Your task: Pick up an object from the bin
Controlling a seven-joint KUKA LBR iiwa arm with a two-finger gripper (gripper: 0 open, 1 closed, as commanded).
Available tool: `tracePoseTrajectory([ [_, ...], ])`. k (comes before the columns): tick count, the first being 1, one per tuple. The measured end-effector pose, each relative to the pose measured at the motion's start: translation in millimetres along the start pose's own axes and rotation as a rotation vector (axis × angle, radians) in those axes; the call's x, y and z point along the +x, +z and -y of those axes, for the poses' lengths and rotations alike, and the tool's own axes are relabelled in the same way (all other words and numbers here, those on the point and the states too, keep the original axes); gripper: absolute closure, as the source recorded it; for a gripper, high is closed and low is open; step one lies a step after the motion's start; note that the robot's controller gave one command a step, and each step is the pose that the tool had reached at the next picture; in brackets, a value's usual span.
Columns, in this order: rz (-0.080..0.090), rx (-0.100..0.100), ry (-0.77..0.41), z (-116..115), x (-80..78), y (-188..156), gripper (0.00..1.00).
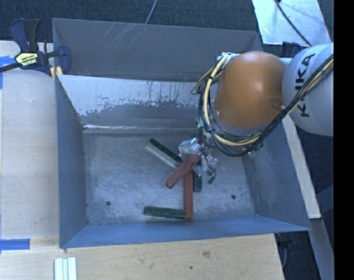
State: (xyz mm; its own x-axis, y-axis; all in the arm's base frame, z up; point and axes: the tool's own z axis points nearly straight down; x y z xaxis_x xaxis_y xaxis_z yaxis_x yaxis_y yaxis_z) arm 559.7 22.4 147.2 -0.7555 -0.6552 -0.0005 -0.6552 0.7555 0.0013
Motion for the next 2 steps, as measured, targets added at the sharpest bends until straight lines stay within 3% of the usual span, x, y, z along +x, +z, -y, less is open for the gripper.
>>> tracePoseTrajectory([
  [2, 0.007, 0.006, 0.003, 1.5, -1.6, -21.4, 1.00],
])
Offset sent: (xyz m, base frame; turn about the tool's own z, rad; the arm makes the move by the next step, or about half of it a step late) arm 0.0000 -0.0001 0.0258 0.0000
